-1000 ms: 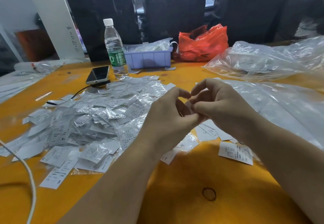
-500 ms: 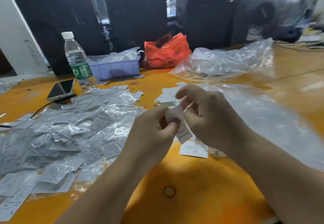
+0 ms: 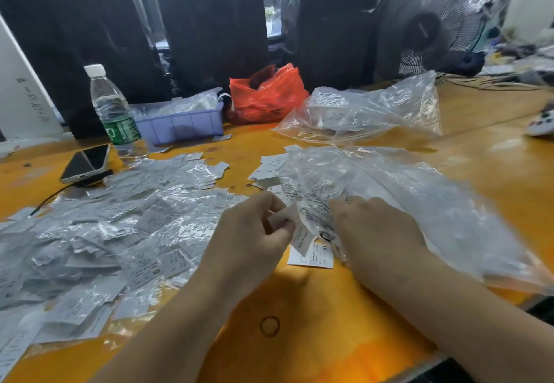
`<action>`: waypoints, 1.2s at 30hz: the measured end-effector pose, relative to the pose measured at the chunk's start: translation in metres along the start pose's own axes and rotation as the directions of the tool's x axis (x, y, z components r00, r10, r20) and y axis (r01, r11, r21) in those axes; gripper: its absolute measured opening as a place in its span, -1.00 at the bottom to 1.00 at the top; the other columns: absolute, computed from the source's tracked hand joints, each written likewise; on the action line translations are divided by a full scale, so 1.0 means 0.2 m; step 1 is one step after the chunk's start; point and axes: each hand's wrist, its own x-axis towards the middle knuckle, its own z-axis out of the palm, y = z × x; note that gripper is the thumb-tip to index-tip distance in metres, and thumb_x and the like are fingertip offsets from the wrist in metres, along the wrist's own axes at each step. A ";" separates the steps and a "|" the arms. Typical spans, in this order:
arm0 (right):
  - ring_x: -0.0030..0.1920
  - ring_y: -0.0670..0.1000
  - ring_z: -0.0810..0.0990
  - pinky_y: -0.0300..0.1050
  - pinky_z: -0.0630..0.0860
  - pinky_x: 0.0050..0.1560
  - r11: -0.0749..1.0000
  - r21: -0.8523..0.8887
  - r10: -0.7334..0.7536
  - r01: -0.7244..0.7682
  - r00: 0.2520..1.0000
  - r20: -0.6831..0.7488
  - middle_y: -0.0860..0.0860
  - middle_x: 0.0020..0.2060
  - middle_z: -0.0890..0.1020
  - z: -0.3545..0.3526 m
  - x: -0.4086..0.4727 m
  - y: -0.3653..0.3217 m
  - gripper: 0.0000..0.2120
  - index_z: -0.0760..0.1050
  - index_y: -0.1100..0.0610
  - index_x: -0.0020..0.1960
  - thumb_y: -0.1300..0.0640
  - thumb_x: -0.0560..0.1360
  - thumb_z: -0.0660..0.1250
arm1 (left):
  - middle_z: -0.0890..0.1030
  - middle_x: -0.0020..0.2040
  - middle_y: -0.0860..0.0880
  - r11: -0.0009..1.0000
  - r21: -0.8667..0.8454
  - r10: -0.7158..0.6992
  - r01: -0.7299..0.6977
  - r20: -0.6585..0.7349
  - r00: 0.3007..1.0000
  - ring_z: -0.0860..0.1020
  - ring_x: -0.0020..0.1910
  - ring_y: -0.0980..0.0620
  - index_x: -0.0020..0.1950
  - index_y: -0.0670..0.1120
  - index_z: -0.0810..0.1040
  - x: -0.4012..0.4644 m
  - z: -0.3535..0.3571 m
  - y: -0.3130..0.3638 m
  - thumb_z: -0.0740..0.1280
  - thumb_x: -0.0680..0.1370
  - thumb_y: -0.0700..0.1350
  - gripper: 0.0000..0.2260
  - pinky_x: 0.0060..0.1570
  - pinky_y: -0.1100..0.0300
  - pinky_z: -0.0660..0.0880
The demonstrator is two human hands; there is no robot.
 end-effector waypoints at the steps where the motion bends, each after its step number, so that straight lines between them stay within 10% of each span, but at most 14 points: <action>1: 0.16 0.12 0.45 -0.07 0.30 -0.18 1.000 -0.015 0.002 -0.002 1.000 -0.002 0.05 0.19 0.44 0.00 0.00 0.00 -0.65 0.27 0.05 0.32 0.10 0.57 0.26 | 0.56 -0.37 -0.02 1.000 -0.002 -0.002 0.002 0.005 1.000 0.37 -0.48 0.12 -0.23 0.03 0.54 0.00 0.00 0.00 0.39 0.50 -0.12 -0.88 -0.48 0.29 0.28; 8: 0.21 0.18 0.44 -0.03 0.30 -0.09 0.995 -0.103 0.020 -0.007 0.992 0.122 0.16 0.23 0.47 0.02 -0.01 0.01 -0.65 0.25 0.13 0.39 0.12 0.62 0.10 | 0.54 -0.39 -0.03 1.000 -0.001 -0.021 0.021 0.018 1.000 0.31 -0.50 0.14 -0.25 0.03 0.52 0.00 0.01 0.00 0.37 0.52 -0.11 -0.85 -0.49 0.32 0.25; 21: -0.15 0.14 0.54 -0.08 0.53 -0.28 0.953 0.158 -0.194 0.257 0.924 -0.331 0.11 -0.18 0.58 0.01 -0.02 -0.02 -0.76 0.58 0.23 -0.10 0.44 0.28 0.40 | 0.54 -0.40 0.02 1.000 -0.009 -0.005 0.004 -0.047 0.999 0.39 -0.49 0.09 -0.22 0.03 0.53 0.02 -0.01 0.01 0.38 0.51 -0.12 -0.88 -0.50 0.22 0.29; 27: -0.24 -0.09 0.55 -0.24 0.53 -0.19 0.597 0.653 -0.065 0.466 0.840 -0.539 -0.04 -0.25 0.60 -0.10 0.05 -0.11 -0.80 0.62 0.15 -0.02 0.33 0.39 0.45 | 0.61 -0.30 0.00 0.985 -0.136 -0.142 0.109 -0.269 0.953 0.57 -0.35 -0.05 0.05 0.22 0.40 0.04 -0.15 -0.02 0.38 0.54 -0.09 -0.75 -0.31 -0.08 0.54; 32: -0.28 -0.15 0.56 -0.33 0.51 -0.25 0.326 0.843 0.038 0.428 0.885 -0.464 -0.10 -0.30 0.59 -0.17 0.19 -0.25 -0.70 0.56 0.03 -0.09 0.40 0.35 0.43 | 0.62 -0.29 -0.05 0.976 -0.147 -0.201 0.160 -0.325 0.924 0.57 -0.35 -0.09 -0.01 0.16 0.49 0.06 -0.23 -0.05 0.30 0.53 -0.19 -0.78 -0.28 -0.15 0.57; 36: -0.22 -0.05 0.55 -0.04 0.61 -0.07 -0.111 0.966 -0.031 0.234 0.971 -0.239 -0.02 -0.28 0.55 -0.19 0.34 -0.36 -0.64 0.56 0.07 -0.08 0.38 0.21 0.46 | 0.60 -0.35 0.07 0.945 -0.255 -0.281 0.207 -0.300 0.912 0.54 -0.29 0.01 -0.20 -0.01 0.59 0.07 -0.26 -0.06 0.25 0.47 -0.20 -0.84 -0.16 -0.12 0.56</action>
